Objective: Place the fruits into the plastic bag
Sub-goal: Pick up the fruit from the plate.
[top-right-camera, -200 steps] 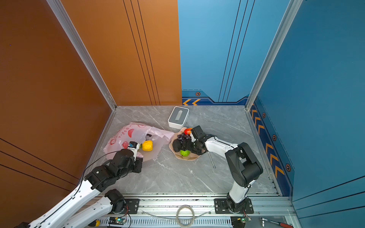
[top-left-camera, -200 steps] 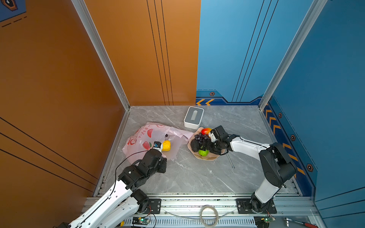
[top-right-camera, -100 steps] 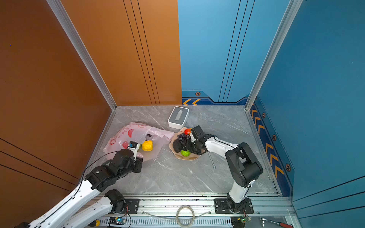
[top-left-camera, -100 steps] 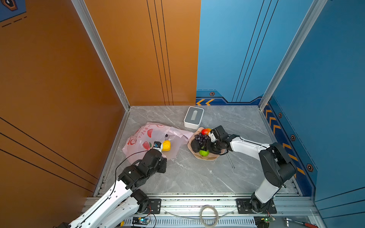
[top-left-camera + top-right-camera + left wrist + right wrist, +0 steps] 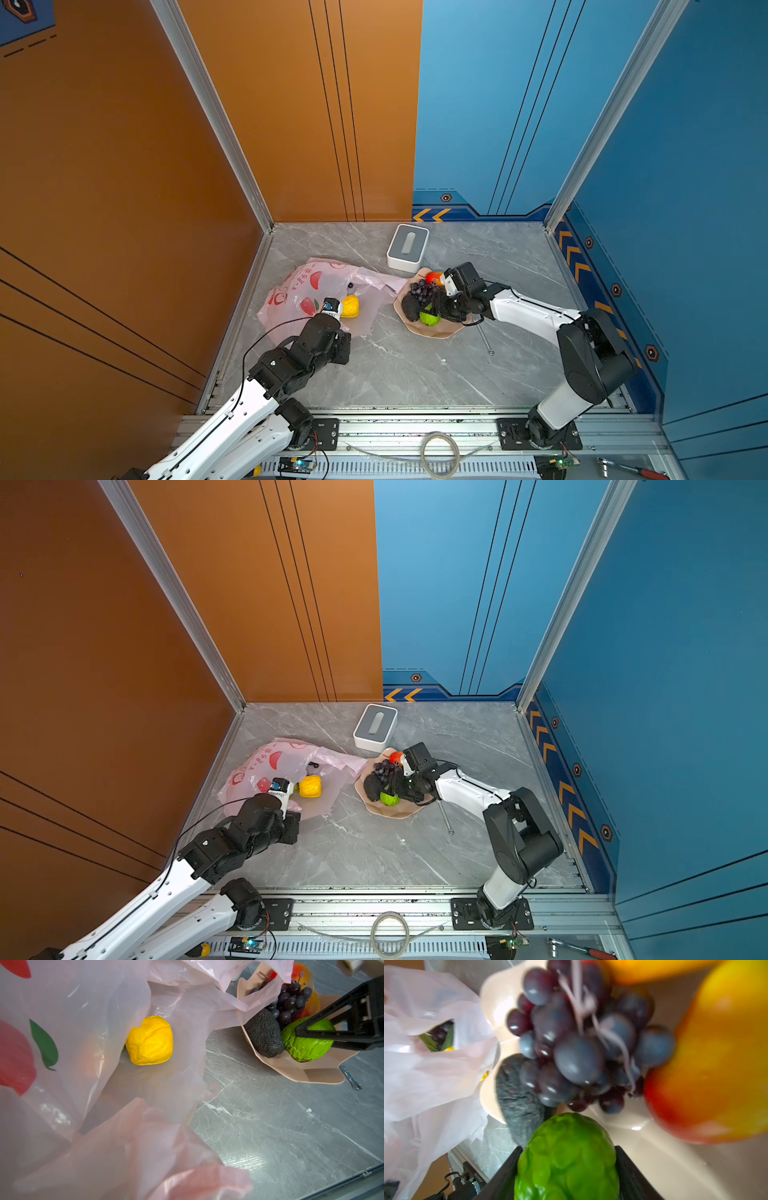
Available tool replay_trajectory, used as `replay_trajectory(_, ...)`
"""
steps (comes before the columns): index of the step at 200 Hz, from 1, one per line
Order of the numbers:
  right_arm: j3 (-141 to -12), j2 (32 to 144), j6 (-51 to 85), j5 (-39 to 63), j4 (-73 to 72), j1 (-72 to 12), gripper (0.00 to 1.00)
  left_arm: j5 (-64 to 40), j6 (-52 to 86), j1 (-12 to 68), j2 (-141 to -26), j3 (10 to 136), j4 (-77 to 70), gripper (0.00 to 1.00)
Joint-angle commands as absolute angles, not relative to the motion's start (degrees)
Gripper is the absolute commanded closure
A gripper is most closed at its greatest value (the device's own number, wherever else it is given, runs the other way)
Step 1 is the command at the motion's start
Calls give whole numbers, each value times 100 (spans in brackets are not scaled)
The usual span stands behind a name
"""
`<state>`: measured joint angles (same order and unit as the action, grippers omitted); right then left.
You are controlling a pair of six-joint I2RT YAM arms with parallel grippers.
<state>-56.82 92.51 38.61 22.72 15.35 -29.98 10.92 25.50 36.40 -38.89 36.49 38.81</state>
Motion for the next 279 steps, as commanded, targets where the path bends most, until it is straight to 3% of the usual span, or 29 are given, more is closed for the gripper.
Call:
replay_trajectory(1,-5510,8842,3956,2224,1547,-2957,40,1107,2592,3651,-3844,3788,3902,100)
replay_trajectory(86,-4951,7160,4345,2210,1706,-2804,39,1107,2602,3665,-3823,3788,3902,100)
replay_trajectory(150,-4965,6443,4944,3061,884,-2931,39,1117,2602,3676,-3795,3787,3902,100)
replay_trajectory(188,-5261,6753,5105,3210,252,-3573,39,1150,2608,3689,-3771,3779,3911,100)
replay_trajectory(227,-6052,7533,4606,2949,685,-4378,38,1185,2610,3743,-3750,3771,3911,100)
replay_trajectory(279,-7106,8942,4253,2952,962,-4824,39,1255,2610,3797,-3665,3775,3928,100)
